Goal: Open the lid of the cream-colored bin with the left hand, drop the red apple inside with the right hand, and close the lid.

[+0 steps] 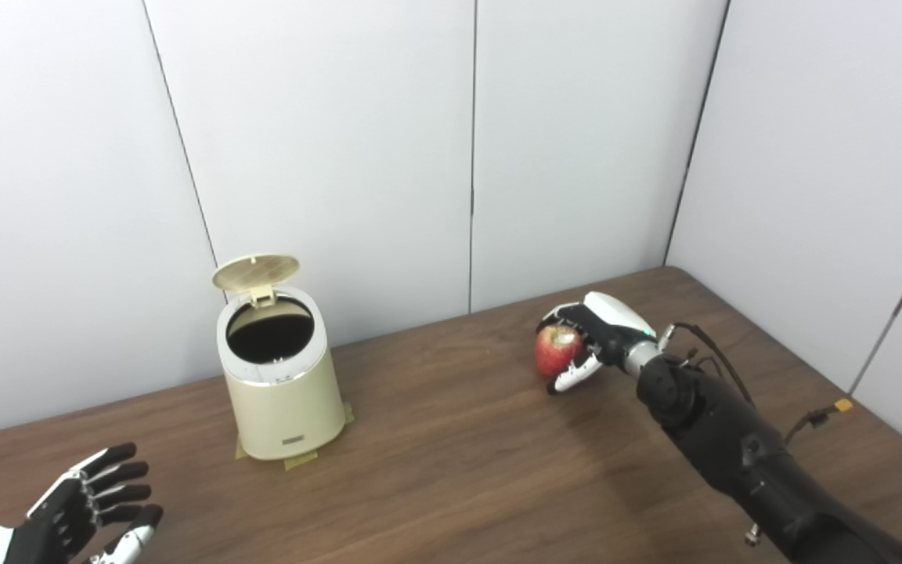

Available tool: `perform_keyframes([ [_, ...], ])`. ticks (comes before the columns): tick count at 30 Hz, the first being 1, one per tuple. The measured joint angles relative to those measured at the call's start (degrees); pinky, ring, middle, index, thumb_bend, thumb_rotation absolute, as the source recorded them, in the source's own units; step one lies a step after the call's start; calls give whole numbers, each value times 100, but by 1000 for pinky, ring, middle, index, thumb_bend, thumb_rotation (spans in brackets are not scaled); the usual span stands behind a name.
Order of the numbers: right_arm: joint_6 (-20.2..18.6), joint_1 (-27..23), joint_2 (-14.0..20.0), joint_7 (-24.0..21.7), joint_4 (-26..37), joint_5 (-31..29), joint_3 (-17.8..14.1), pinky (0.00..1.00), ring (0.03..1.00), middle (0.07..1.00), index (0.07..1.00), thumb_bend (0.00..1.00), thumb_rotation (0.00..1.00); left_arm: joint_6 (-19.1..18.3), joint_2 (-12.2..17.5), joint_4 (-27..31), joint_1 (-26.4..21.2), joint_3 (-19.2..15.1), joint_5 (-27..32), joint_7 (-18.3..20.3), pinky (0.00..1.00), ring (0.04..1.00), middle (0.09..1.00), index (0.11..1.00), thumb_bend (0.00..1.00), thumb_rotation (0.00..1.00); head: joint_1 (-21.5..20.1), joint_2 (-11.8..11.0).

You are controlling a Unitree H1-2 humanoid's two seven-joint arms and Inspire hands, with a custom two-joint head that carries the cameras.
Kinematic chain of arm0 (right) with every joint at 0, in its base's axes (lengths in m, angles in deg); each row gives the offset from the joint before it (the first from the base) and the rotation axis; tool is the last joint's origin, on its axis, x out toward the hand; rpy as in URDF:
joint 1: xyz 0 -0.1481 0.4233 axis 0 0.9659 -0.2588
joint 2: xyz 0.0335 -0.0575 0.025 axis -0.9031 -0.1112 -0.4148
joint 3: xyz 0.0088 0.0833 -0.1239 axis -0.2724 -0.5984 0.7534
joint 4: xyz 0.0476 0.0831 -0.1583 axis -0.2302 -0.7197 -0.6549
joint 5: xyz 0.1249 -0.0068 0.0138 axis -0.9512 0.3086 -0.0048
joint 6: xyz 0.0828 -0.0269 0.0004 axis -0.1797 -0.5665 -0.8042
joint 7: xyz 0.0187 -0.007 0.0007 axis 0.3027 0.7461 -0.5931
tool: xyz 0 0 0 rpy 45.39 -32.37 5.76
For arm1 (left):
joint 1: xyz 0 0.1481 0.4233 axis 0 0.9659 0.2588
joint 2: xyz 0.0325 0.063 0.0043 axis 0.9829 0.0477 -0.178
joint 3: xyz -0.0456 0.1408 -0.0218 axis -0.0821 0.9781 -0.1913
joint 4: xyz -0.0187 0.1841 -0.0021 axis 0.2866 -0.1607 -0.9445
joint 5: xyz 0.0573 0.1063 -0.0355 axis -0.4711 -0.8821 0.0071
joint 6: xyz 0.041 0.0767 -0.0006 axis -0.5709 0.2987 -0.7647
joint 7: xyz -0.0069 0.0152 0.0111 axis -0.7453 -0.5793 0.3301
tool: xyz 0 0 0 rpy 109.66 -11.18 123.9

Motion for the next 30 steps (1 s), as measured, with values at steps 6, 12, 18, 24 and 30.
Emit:
perform_keyframes([
  [6,95,57,-59,408,1,168,7,327,388,447,510,527,0,-6,1,25,0,4,11,16,607,659,723,771,457,0,9,18],
  [12,399,153,-281,910,-196,14,-280,320,374,420,510,525,0,-6,3,26,0,16,25,30,617,665,736,777,441,0,106,26],
  [18,631,243,-582,1266,7,-215,-621,341,394,428,513,525,0,33,22,25,1,58,-40,31,631,663,730,770,453,0,316,0],
  [24,715,170,-662,1178,740,-304,-665,295,346,414,517,522,2,201,3,-37,1,130,-253,-11,615,656,719,761,489,0,869,-114],
  [30,174,129,-1046,725,1675,-506,-679,323,380,433,514,525,0,212,-175,-262,6,163,-209,-16,629,682,740,767,559,0,1476,-193],
])
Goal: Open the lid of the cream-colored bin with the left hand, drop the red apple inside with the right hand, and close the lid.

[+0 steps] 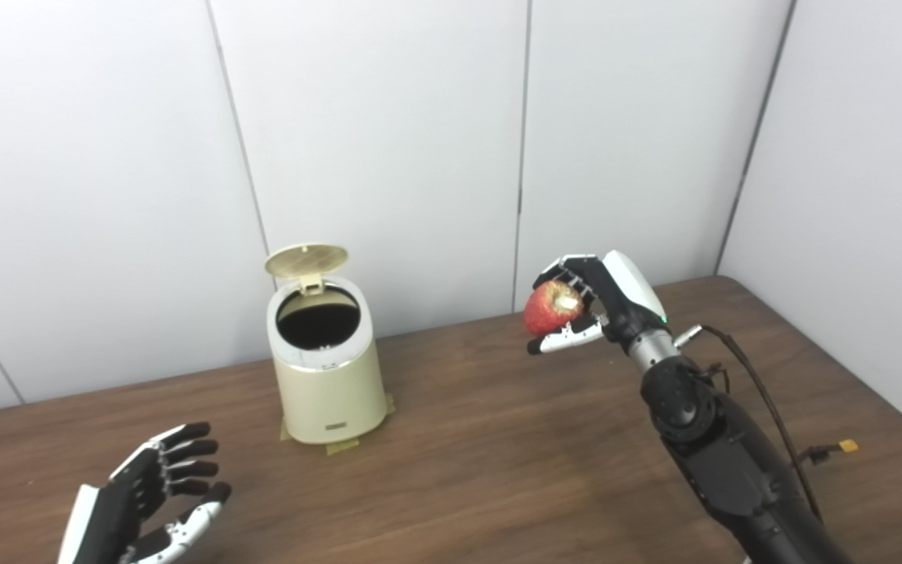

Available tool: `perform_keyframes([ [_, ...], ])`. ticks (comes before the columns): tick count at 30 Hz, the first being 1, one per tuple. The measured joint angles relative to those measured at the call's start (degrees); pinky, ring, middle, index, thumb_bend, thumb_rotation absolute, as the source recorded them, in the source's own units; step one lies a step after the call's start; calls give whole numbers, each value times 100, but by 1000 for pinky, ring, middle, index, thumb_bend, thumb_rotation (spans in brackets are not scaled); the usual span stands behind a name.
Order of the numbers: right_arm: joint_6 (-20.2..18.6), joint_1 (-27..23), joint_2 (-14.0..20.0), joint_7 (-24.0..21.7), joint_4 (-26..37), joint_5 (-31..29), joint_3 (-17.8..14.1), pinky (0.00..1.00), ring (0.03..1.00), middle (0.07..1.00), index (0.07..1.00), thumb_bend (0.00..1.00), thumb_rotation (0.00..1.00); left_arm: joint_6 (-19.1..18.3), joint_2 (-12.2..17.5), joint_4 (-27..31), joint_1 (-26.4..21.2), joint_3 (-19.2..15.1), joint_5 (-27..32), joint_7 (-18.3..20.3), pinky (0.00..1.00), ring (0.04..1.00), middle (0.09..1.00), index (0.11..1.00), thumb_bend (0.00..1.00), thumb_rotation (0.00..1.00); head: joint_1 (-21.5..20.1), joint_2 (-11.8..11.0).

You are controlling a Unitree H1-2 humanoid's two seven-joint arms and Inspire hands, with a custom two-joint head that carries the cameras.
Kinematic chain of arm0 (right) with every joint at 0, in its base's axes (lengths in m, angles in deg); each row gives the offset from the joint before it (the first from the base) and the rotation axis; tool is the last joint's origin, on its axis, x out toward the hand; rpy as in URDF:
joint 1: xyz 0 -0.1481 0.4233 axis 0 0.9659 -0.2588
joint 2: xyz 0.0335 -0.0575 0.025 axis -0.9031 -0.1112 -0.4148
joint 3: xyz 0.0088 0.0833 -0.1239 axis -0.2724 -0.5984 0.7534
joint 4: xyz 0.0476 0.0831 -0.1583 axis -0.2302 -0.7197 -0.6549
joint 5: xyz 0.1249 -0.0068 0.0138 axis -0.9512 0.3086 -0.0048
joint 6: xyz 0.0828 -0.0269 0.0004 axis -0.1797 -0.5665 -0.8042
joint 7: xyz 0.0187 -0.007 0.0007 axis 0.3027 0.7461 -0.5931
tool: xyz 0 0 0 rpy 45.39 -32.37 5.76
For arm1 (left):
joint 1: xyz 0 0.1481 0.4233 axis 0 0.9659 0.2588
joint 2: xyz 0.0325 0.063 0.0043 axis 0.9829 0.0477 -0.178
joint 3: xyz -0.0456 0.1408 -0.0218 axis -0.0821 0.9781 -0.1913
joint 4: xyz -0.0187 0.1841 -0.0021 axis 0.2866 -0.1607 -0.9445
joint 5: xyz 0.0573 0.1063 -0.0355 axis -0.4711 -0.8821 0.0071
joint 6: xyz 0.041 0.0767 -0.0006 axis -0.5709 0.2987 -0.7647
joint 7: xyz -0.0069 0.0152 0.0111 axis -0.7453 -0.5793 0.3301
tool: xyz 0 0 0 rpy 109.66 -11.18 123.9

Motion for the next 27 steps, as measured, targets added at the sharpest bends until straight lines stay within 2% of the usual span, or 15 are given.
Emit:
perform_keyframes([
  [5,-177,-135,-401,-31,116,53,67,305,362,431,516,526,0,232,-111,-372,2,123,-26,-9,618,684,739,758,635,0,545,0],
  [12,-272,-484,-597,-201,126,48,185,251,305,407,518,523,0,548,-188,-764,-115,207,-174,-103,641,686,742,765,645,68,985,-44],
  [18,-271,-713,-838,-254,111,73,371,247,311,407,513,524,0,684,-279,-939,-254,288,-254,-230,632,689,742,768,641,80,1117,-88],
  [22,-251,-936,-1004,-283,25,90,462,283,340,425,514,526,0,716,-333,-1013,-317,321,-282,-272,641,683,736,764,644,85,1126,-106],
  [27,-187,-1271,-1096,-279,-255,202,574,257,318,417,519,524,0,752,-359,-1045,-338,334,-287,-315,635,689,742,761,645,88,1126,-123],
])
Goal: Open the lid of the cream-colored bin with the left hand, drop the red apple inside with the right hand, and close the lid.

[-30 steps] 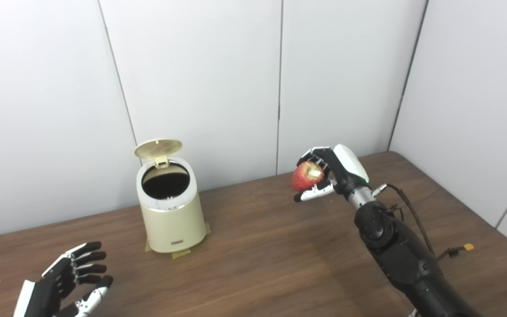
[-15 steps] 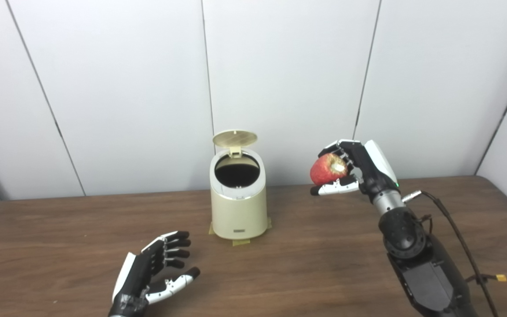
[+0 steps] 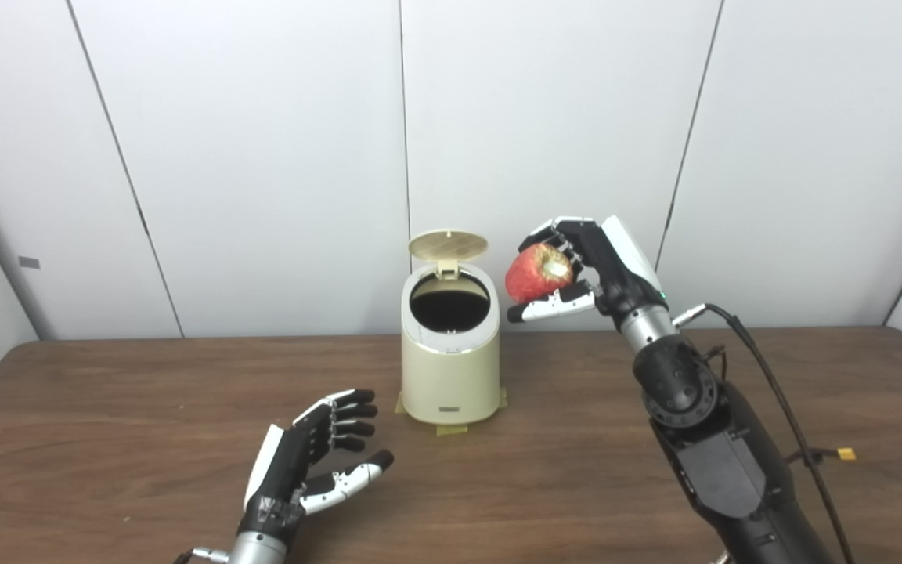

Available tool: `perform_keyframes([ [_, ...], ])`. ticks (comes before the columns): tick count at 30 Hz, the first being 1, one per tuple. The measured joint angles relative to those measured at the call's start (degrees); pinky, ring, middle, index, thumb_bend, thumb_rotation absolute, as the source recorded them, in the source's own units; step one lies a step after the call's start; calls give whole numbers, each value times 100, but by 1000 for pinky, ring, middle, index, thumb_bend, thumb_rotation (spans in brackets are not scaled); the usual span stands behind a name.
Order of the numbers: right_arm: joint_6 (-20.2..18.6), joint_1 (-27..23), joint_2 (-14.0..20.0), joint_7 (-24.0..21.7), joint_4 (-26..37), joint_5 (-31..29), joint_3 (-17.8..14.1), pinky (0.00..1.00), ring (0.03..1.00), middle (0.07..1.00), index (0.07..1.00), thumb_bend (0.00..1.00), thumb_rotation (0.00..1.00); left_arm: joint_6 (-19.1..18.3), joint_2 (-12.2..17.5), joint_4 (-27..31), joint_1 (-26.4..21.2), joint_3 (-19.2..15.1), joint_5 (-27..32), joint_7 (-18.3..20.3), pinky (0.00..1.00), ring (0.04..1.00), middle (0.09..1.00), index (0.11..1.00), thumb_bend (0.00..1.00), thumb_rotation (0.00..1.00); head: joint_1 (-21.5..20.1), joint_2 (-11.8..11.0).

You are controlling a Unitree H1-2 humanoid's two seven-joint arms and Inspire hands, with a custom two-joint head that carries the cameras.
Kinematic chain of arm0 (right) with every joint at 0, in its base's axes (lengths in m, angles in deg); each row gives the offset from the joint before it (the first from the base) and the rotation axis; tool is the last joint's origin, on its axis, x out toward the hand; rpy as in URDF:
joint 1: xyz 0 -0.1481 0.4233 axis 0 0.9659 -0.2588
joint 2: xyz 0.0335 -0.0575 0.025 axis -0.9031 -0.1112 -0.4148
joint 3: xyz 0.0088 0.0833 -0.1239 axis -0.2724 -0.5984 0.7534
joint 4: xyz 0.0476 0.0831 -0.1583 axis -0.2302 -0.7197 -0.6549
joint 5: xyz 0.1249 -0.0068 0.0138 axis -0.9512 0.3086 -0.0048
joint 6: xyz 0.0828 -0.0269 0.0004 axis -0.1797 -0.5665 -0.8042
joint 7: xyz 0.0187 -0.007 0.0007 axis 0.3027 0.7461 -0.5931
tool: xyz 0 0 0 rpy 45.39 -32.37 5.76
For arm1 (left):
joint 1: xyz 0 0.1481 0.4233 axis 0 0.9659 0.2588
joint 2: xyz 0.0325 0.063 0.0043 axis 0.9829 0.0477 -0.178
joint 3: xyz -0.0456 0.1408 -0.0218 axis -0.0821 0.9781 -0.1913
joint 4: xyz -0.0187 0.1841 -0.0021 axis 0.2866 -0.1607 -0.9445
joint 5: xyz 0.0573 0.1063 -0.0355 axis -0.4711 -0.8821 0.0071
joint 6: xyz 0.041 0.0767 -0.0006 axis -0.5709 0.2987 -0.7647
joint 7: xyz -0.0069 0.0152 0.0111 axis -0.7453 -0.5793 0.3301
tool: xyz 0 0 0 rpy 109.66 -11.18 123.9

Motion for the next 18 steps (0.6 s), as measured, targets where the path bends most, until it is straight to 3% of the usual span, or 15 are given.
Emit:
perform_keyframes([
  [4,-58,-194,-194,15,-243,55,61,257,320,417,519,524,0,28,-24,-64,-52,46,-84,-65,638,691,741,761,656,138,44,-9],
  [18,134,-660,-679,212,-1492,10,161,247,318,416,520,522,0,122,-122,-331,-235,102,-136,-332,645,684,727,753,668,159,167,-35],
])
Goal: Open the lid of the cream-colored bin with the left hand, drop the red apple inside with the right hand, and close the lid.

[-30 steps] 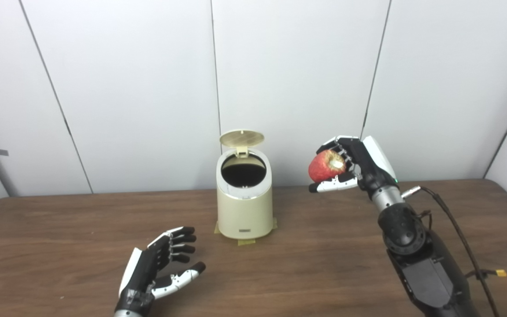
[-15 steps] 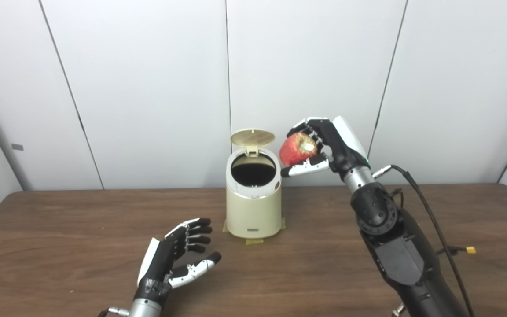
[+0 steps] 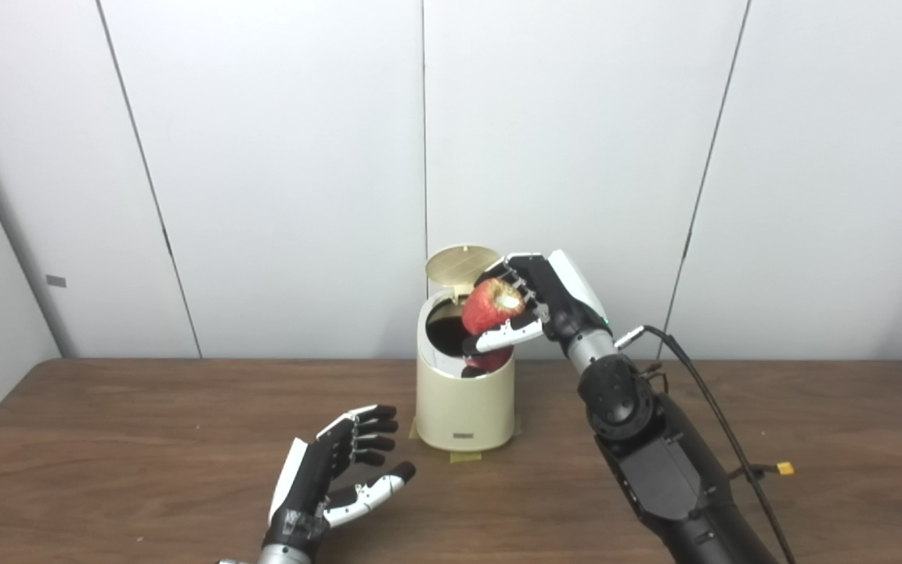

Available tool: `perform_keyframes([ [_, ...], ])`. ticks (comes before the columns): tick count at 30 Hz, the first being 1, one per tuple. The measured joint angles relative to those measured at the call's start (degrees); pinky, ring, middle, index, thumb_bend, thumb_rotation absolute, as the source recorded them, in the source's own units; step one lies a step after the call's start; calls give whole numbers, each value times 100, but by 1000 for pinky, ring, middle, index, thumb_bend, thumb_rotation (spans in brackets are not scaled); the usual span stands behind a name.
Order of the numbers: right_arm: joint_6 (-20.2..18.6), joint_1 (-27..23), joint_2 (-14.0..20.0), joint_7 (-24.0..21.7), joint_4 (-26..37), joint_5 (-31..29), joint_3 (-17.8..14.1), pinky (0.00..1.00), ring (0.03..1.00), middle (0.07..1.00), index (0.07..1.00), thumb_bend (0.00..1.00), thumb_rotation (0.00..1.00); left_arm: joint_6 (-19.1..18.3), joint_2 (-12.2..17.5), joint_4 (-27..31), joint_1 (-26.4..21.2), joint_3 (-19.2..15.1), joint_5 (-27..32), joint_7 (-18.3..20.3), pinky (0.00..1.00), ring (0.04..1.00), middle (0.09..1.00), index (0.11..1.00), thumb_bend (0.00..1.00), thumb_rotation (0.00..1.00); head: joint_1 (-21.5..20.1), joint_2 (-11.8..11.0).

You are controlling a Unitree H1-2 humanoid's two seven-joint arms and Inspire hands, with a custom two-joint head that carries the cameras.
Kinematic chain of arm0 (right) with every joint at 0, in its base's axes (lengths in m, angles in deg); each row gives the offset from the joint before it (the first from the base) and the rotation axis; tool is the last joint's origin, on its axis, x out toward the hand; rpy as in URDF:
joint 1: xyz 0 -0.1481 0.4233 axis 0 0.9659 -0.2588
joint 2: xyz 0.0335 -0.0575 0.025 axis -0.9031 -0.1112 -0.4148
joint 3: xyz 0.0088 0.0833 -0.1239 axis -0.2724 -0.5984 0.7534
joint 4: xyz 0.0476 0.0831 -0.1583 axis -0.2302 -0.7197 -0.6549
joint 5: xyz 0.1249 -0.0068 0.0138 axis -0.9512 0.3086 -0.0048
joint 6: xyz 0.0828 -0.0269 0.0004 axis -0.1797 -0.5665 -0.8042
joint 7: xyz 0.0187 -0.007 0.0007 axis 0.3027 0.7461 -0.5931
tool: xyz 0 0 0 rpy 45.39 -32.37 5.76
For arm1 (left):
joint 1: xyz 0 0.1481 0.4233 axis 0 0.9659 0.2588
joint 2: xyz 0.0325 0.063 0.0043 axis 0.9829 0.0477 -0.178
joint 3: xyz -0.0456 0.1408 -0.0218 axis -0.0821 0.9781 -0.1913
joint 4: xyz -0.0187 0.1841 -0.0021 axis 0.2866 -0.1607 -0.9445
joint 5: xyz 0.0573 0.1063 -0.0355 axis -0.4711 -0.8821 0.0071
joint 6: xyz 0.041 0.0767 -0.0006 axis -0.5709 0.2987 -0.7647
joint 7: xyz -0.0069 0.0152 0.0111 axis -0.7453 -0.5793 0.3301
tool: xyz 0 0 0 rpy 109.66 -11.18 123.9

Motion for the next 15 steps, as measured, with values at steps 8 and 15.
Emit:
perform_keyframes([
  [8,98,-87,-84,195,-232,47,92,258,330,419,518,523,0,32,-9,-63,-37,5,4,-39,672,683,724,753,666,158,44,26],
  [15,101,-86,-99,289,-237,100,171,270,341,421,520,524,0,34,-11,-66,-40,3,7,-42,636,677,725,753,665,145,62,61],
])
